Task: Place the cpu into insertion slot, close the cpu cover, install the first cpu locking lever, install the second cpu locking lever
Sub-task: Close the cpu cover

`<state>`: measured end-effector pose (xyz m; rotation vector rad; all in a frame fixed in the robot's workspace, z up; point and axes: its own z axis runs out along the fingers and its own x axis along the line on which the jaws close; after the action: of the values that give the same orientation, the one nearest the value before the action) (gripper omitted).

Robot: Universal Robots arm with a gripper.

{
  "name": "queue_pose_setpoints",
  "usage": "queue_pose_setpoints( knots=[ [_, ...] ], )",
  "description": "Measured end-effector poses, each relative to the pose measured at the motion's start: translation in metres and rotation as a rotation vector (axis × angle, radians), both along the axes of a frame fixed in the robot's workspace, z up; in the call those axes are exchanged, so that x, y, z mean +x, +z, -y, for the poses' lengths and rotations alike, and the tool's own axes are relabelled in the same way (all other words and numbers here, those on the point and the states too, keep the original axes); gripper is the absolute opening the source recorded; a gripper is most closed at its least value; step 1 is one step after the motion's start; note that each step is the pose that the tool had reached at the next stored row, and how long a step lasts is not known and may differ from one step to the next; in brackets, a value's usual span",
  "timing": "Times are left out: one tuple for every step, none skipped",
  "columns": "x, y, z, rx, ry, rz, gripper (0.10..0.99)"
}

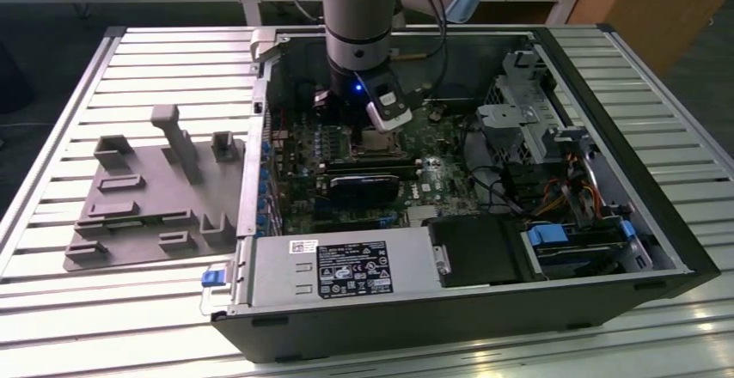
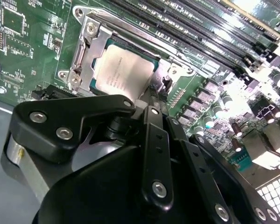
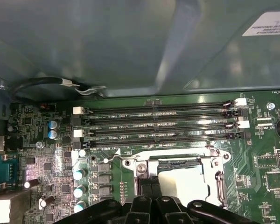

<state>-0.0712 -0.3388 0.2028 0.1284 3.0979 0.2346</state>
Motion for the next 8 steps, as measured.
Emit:
queue_pose_setpoints(
  knots=[
    [0.0002,-0.0002,-0.0006,-0.008,0.0,0.0,0.106],
    [0.0003,-0.0004,-0.0014,-0.016,0.0,0.0,0.106],
    [0.0004,-0.0007,-0.0024,-0.024,0.0,0.0001,0.106],
    [0.0004,-0.0011,-0.0034,-0.031,0.0,0.0,0.106],
    [0.0004,-0.0016,-0.0044,-0.033,0.0,0.0,0.106],
    [0.0005,-0.002,-0.0056,-0.035,0.0,0.0001,0.106],
    [0.0005,-0.0024,-0.0068,-0.037,0.001,0.0001,0.106],
    [0.0005,-0.0027,-0.0078,-0.04,0.001,0.0001,0.106]
  ],
)
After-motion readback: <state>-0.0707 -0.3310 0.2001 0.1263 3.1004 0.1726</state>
